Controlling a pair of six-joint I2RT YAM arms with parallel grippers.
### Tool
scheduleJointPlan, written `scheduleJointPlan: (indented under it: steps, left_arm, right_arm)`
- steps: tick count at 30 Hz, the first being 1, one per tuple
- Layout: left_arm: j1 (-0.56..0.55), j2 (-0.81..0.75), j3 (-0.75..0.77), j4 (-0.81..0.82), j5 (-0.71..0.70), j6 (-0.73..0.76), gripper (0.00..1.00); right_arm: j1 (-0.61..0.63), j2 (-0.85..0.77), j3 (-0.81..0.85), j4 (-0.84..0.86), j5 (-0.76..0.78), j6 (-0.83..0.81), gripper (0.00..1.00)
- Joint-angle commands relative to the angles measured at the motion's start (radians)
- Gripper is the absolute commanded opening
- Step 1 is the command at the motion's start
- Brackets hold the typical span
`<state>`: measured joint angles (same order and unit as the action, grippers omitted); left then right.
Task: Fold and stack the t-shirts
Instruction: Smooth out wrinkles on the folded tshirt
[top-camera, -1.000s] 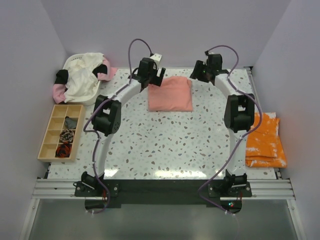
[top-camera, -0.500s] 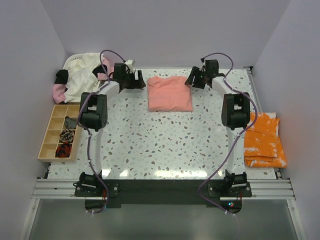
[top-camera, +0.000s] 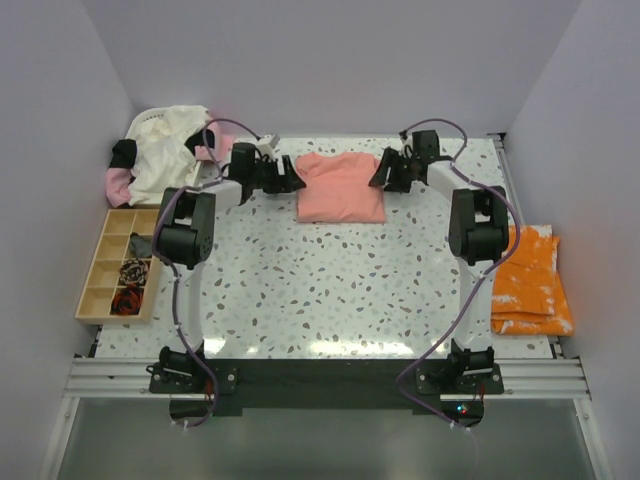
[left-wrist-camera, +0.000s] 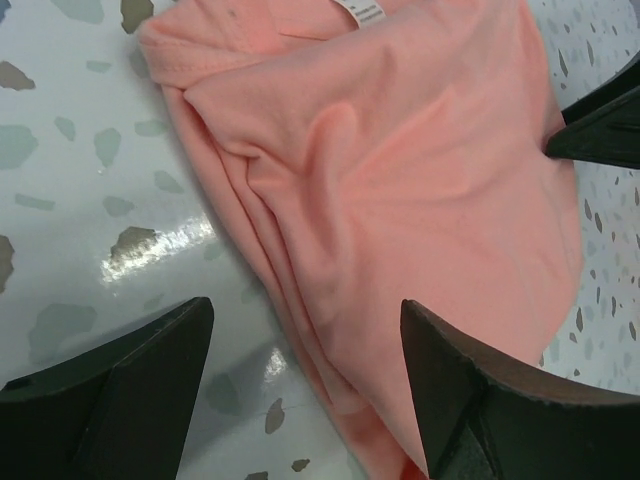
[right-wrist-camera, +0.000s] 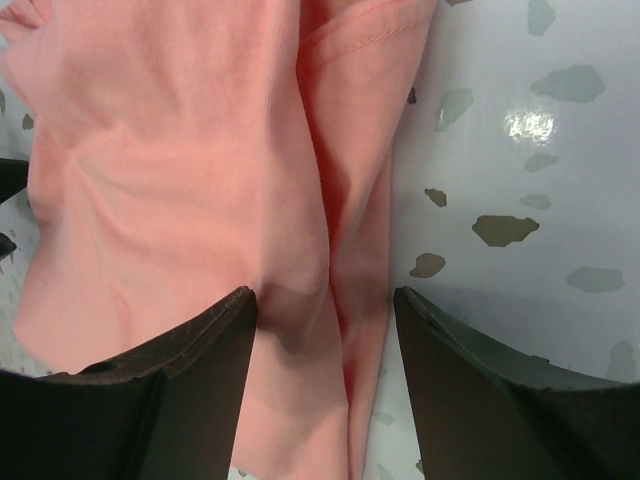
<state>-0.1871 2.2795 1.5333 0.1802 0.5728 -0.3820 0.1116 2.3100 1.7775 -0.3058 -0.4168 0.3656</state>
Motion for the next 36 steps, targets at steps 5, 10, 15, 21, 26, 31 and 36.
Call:
scheduleJointPlan:
  steps: [5,10,15,21,26,31,36]
  left_arm:
    - [-0.095,-0.055,-0.076,0.008,-0.011,-0.017,0.69]
    - [-0.132,-0.087,-0.145,0.028,-0.022,-0.044,0.26]
    - [-0.135,-0.242,-0.335,0.018,-0.080,-0.075,0.00]
    - [-0.138,-0.522,-0.596,-0.085,-0.201,-0.043,0.00]
    - [-0.138,-0.705,-0.754,-0.172,-0.298,-0.037,0.00]
    - [-0.140,-0.837,-0.802,-0.179,-0.358,-0.049,0.43]
    - [-0.140,-0.850,-0.743,-0.274,-0.461,-0.038,0.80]
  right_arm:
    - [0.020,-0.017,-0.055,-0.072,-0.097,-0.027,0.49]
    - [0.030,-0.069,-0.167,-0.033,-0.122,-0.025,0.12]
    - [0.063,-0.191,-0.360,0.007,-0.111,-0.011,0.00]
    - [0.181,-0.429,-0.650,0.025,0.019,0.016,0.00]
    - [0.249,-0.611,-0.849,0.039,0.159,0.073,0.19]
    - [0.250,-0.783,-0.920,0.031,0.229,0.090,0.56]
    - [0.249,-0.880,-0.848,-0.006,0.297,0.073,0.64]
